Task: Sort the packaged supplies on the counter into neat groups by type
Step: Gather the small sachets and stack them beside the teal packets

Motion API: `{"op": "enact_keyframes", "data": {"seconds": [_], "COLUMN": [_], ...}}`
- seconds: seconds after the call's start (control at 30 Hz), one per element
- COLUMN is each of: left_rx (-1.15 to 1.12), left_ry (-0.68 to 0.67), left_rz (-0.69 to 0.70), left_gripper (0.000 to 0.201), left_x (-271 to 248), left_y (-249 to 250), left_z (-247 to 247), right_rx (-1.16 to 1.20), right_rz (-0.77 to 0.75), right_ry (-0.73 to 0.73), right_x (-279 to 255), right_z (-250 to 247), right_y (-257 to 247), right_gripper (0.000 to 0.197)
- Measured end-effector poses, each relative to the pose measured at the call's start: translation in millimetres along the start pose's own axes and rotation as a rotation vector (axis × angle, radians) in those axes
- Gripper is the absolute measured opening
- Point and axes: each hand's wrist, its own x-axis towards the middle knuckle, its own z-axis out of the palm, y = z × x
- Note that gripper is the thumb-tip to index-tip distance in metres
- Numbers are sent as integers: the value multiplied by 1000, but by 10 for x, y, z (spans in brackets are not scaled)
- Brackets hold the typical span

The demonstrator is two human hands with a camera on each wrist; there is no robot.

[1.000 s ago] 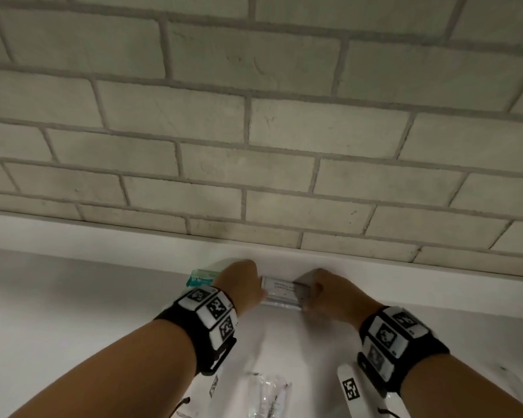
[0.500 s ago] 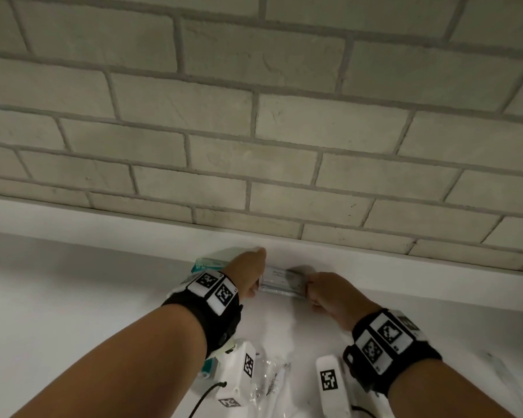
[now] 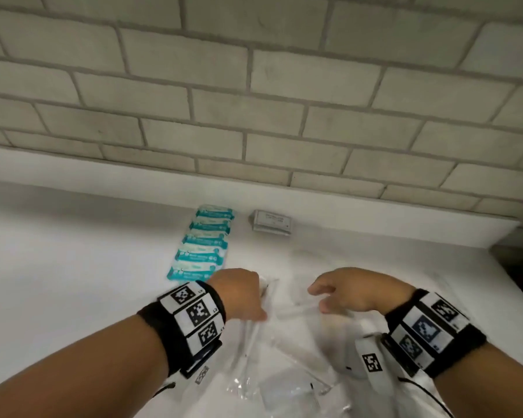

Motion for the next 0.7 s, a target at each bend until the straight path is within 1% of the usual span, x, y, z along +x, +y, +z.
{"op": "enact_keyframes", "data": {"seconds": [0.07,0.13,0.2,0.27,0.33,0.37,0.43,0.47,0.5,0.53,0.6,0.7], "left_rx": [-40,-53,-60,-73,-70,-72,-106,-118,-118,-105,-56,-48], "left_ry": [1,23,31,41,107,172,276,283,257,216,162,181], "left_rz": [1,4,-13,-46,-54,-33,67,127,177,207,206,139], "left_gripper": [51,48,47,48,43,40,31,29,28,30,39,52], "left_x": [-144,-267,-379,-487,-606,-659,-735,-765,-788,-806,-816,-821], "left_y": [40,32,-17,-60,-46,-9,131,226,325,427,592,690], "left_z": [117,188,248,306,365,390,446,474,513,556,636,689], "right_rx": [-17,-45,-42,-26,-5,-2,-53,-68,-63,-48,-56,-210], "right_rz": [20,32,33,49,74,74,25,-2,-21,-27,-12,26], "right_ry": [7,32,114,211,257,244,157,106,72,75,159,238], "right_x": [-174,-330,-450,-554,-669,-726,-854,-910,-946,-969,-939,-823], "right_z": [99,202,301,381,469,520,640,702,749,772,776,793], "right_y": [-28,-24,21,77,99,102,66,41,22,15,72,246], "right_gripper": [45,44,39,30,24,24,26,27,28,29,32,43]}}
